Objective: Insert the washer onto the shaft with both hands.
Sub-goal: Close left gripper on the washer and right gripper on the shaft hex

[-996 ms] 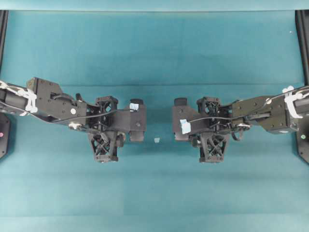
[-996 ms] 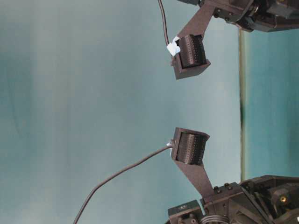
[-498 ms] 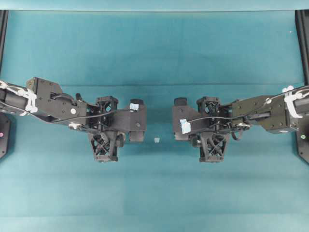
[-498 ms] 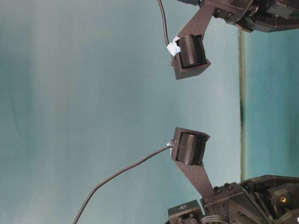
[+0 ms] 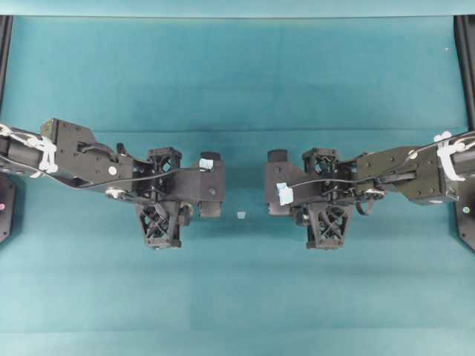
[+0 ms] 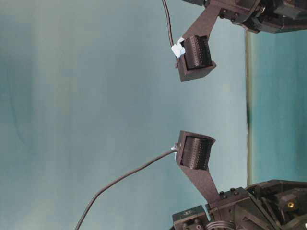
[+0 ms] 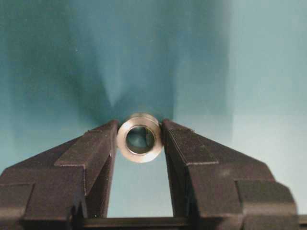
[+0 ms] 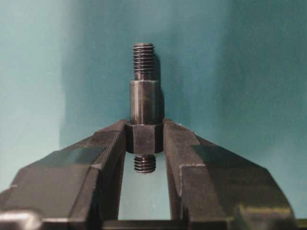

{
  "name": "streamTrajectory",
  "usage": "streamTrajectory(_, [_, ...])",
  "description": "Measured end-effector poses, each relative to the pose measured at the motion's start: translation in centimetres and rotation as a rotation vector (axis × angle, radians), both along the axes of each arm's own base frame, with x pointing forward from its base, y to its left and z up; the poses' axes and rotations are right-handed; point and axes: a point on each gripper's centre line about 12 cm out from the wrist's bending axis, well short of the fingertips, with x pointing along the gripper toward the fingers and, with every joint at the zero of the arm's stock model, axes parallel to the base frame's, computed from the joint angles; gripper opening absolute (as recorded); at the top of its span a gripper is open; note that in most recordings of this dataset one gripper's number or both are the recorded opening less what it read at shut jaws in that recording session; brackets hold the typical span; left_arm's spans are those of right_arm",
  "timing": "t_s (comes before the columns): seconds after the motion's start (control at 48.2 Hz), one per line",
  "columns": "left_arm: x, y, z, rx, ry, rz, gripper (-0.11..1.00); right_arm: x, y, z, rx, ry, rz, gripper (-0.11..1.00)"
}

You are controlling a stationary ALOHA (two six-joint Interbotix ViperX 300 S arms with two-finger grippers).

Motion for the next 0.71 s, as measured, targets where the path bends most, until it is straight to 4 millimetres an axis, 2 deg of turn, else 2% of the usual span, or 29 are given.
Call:
streamTrajectory(0.27, [-0.1,0.1,0.4,-0.002,-0.011,0.007,0.37,0.0,0.0,0.0,0.0,-0.006,-0.002,0.0])
streamTrajectory(0.519, [-0.8,0.2,1.9,-0.007,-0.121,0.019,0.37,-0.1,-0.4,0.1,-0.003,-0.035,-0.012,0.0])
streamTrajectory(0.706, [-1.2,0.2,2.4,-0.005,-0.155,0.016,0.37,0.0,-0.6,0.2,-0.004,-0.054,-0.017,0.0])
